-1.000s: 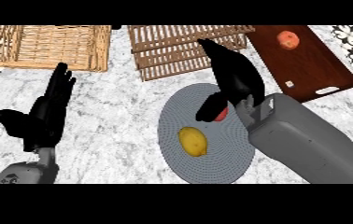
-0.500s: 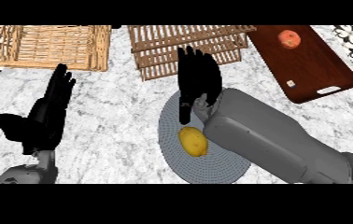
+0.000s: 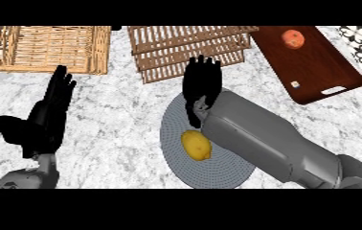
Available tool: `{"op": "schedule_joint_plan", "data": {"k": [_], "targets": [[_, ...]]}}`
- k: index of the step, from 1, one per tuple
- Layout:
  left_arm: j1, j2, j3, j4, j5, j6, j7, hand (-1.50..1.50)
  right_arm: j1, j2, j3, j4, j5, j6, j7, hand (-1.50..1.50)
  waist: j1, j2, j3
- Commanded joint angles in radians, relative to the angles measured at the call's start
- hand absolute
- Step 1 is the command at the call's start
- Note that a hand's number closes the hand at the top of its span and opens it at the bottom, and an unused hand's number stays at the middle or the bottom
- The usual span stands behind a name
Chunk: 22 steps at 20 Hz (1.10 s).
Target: Pick the bell pepper from the placemat and place it in the tiered shelf
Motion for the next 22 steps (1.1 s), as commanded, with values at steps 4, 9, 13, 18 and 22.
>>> {"op": "schedule_joint_plan", "data": {"k": [4,9,13,18,22], "targets": [[-0.008,-0.005,0.012,0.021,0.003,-0.018,-0.008,0.00,0.007,0.026,-0.033,0.067,0.052,0.060,0.169,-1.50,-0.005,0.004,0.001],[0.032,0.019,0.035,-0.053,0.022,-0.042,0.039,0.00,0.108,-0.013,-0.046,-0.014,0.096,0.067,0.129,-1.50,-0.005,0.001,0.002],[0.030,0.000,0.027,-0.038,0.005,-0.037,0.017,0.00,0.179,0.017,-0.027,-0.030,0.149,0.050,0.160,-1.50,-0.009,0.001,0.001],[0.046,-0.007,0.041,-0.019,-0.006,-0.053,-0.027,0.00,0.199,0.017,-0.081,0.024,0.202,0.051,0.068,-1.50,0.001,0.004,0.002],[-0.008,-0.016,0.030,-0.046,-0.028,-0.031,0.051,0.00,0.256,0.053,-0.078,0.000,0.274,0.034,0.065,-1.50,-0.002,0.003,0.002]]}}
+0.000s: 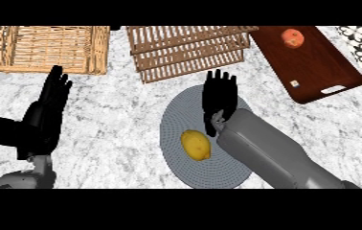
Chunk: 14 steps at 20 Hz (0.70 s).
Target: Pick the bell pepper from the placemat and place it in the tiered shelf
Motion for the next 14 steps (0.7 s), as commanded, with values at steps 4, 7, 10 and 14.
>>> {"op": "schedule_joint_plan", "data": {"k": [4,7,10,14], "targets": [[-0.012,-0.022,0.000,-0.019,-0.016,-0.006,0.029,0.00,0.073,0.041,-0.046,0.032,0.120,0.019,0.037,-1.50,0.002,0.001,0.000],[-0.001,-0.038,0.002,-0.004,-0.039,0.000,0.007,0.00,0.099,0.066,-0.082,0.064,0.166,-0.004,0.002,-1.50,0.002,0.002,0.000],[0.034,-0.033,0.009,-0.048,-0.023,-0.025,0.017,0.00,0.139,0.036,-0.126,0.069,0.181,-0.012,-0.052,-1.50,0.004,0.001,0.000],[-0.002,-0.051,0.010,0.018,-0.055,-0.021,-0.009,0.00,0.116,0.089,-0.183,0.159,0.196,0.036,-0.084,1.50,0.005,0.003,0.000]]}}
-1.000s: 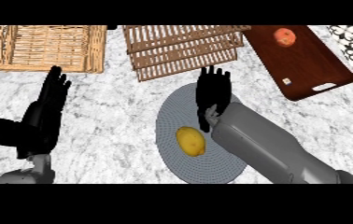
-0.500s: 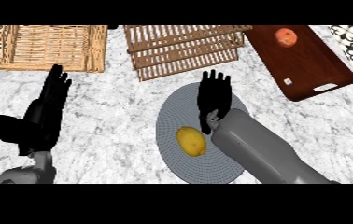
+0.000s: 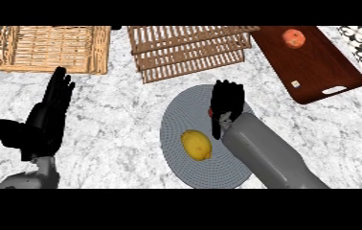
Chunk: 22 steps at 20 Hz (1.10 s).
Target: Pick the bell pepper from the placemat and place it in the tiered shelf
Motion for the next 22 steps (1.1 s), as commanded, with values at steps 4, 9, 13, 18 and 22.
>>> {"op": "schedule_joint_plan", "data": {"k": [4,9,13,18,22], "targets": [[0.055,-0.026,0.018,0.000,0.010,-0.021,-0.044,0.00,0.041,-0.010,0.006,0.018,0.084,0.063,-0.053,1.50,0.000,0.001,0.000],[-0.019,0.011,0.057,-0.013,0.027,-0.041,0.038,0.00,0.022,0.012,0.037,0.106,0.188,-0.007,-0.122,1.50,0.003,0.003,0.000],[0.007,-0.016,0.050,0.048,0.008,-0.040,-0.045,0.00,0.074,0.134,0.060,-0.060,0.132,-0.006,-0.165,1.50,-0.004,0.002,0.000],[0.039,0.002,0.052,-0.012,0.004,-0.047,-0.029,0.00,0.127,0.153,0.118,-0.210,0.036,-0.048,-0.165,1.50,0.008,-0.001,0.000],[0.011,-0.016,0.026,-0.016,-0.016,-0.034,0.011,0.00,0.135,0.155,0.172,-0.380,-0.076,-0.098,-0.056,1.50,0.010,-0.002,0.000]]}}
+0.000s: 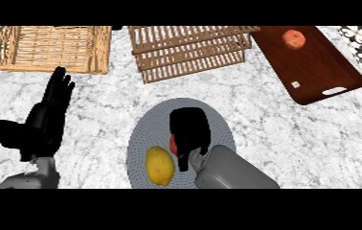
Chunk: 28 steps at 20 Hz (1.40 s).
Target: Pick the bell pepper from the placemat and place it in the tiered shelf
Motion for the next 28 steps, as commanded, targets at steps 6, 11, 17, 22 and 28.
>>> {"op": "schedule_joint_plan", "data": {"k": [6,11,17,22,28], "targets": [[0.006,-0.002,0.008,0.003,0.015,-0.022,0.004,0.00,-0.074,0.018,-0.025,-0.373,-0.117,-0.132,0.195,1.50,-0.002,-0.002,0.002],[0.002,0.000,0.017,-0.015,0.009,-0.010,0.024,0.00,-0.201,0.018,-0.130,-0.491,-0.065,-0.185,0.355,1.50,-0.004,-0.005,0.002],[-0.012,-0.035,-0.020,-0.011,-0.050,0.035,0.033,0.00,-0.263,0.015,-0.240,-0.527,0.069,-0.047,0.412,1.50,-0.016,-0.001,0.002],[-0.005,-0.028,-0.001,0.000,-0.024,0.000,0.004,0.00,-0.373,0.017,-0.391,-0.489,0.052,0.019,0.392,1.50,-0.007,0.001,0.001],[-0.049,-0.019,0.020,-0.002,-0.012,-0.007,0.075,0.00,-0.277,-0.049,-0.512,-0.380,0.059,-0.067,0.149,1.50,-0.006,0.006,0.002]]}}
